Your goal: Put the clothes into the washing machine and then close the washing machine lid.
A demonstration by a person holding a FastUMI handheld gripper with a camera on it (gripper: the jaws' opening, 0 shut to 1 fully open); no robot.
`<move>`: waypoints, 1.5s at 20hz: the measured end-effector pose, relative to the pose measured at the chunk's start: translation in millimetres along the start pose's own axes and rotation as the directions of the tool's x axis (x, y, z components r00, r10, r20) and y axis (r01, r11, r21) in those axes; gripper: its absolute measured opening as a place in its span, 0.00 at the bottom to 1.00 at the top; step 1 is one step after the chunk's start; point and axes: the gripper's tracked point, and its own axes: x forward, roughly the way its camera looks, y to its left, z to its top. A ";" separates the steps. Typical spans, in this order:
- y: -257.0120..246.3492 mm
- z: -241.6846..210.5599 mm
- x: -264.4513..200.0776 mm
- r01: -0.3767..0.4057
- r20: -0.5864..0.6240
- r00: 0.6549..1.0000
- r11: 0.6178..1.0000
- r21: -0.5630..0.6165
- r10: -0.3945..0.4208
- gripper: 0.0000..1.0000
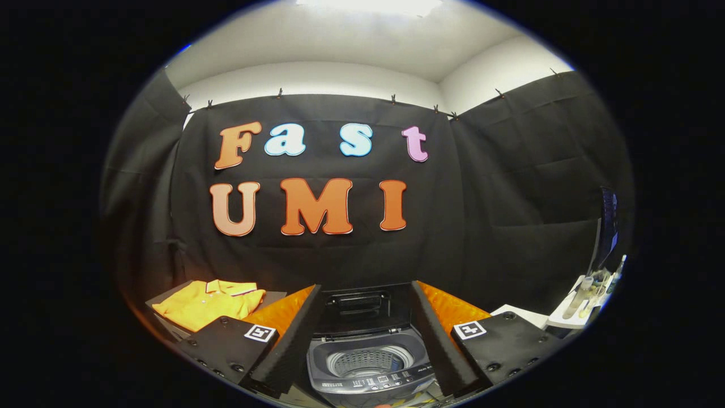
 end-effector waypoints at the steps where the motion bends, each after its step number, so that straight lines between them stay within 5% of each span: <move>1: -1.9 -1.0 -0.1 0.006 -0.004 1.000 1.000 0.008 -0.006 1.00; 13: 13.3 4.4 -0.6 -0.022 0.000 1.000 1.000 0.019 0.022 1.00; 21: 121.2 41.0 36.5 -0.267 0.012 0.964 0.960 0.081 0.267 0.98; 30: 271.7 21.0 73.7 -0.494 -0.106 0.855 0.859 0.134 0.508 0.98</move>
